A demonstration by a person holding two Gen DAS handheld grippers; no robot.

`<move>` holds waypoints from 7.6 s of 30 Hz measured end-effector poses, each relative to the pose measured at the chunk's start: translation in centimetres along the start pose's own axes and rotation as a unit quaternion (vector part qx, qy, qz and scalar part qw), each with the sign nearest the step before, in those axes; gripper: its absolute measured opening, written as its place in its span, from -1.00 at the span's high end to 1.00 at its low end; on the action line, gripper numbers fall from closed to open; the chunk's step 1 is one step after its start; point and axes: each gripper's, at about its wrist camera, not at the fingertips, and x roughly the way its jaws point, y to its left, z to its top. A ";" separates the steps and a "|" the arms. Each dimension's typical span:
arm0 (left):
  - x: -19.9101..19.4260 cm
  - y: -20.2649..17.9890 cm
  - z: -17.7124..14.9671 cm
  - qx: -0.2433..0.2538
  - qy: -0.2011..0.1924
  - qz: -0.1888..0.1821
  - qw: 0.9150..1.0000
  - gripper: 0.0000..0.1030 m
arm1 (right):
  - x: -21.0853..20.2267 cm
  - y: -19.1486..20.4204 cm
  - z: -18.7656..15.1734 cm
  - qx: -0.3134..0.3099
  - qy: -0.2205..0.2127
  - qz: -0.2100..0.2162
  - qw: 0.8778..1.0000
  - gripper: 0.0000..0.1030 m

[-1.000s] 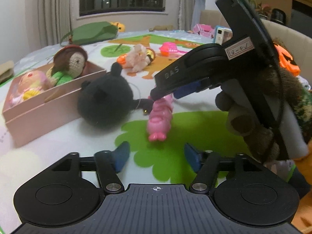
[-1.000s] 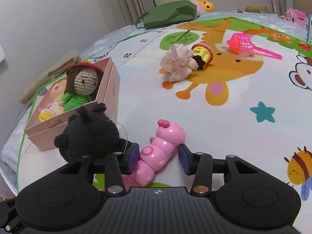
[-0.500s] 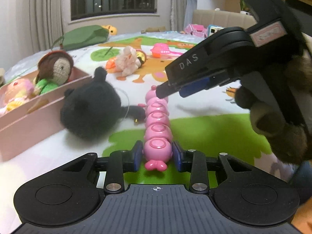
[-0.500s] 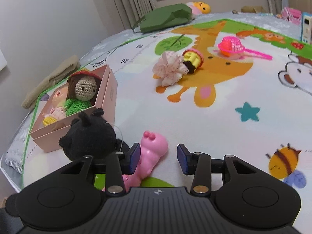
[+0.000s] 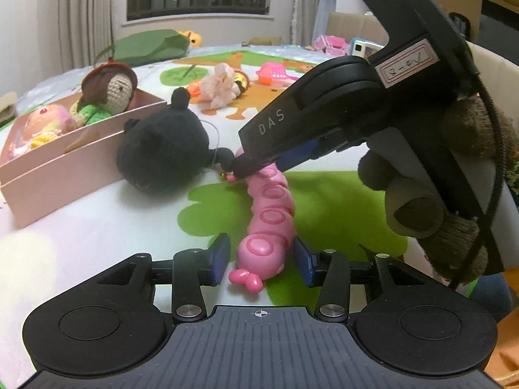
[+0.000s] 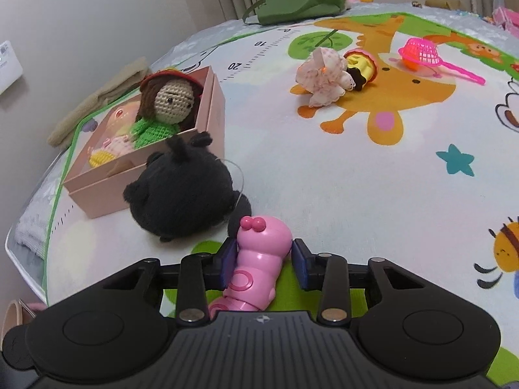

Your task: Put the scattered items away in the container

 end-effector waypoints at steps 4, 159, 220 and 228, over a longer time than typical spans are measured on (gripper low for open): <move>-1.0 -0.2 -0.5 -0.003 -0.005 -0.005 1.000 0.19 | -1.1 0.9 -0.1 -0.010 -0.007 0.005 1.000 0.30; 0.5 -2.1 3.8 0.014 -0.014 0.060 0.998 -0.48 | -6.9 -6.1 -4.6 -0.093 -0.056 -0.030 0.994 -0.07; -4.0 17.7 7.2 -0.179 -0.138 0.170 0.959 -0.88 | -4.5 7.7 5.9 -0.227 -0.125 0.006 0.966 -0.07; -3.0 13.3 3.0 -0.153 -0.076 0.095 0.981 -0.90 | 1.6 11.7 9.8 -0.263 -0.130 0.010 0.956 -0.43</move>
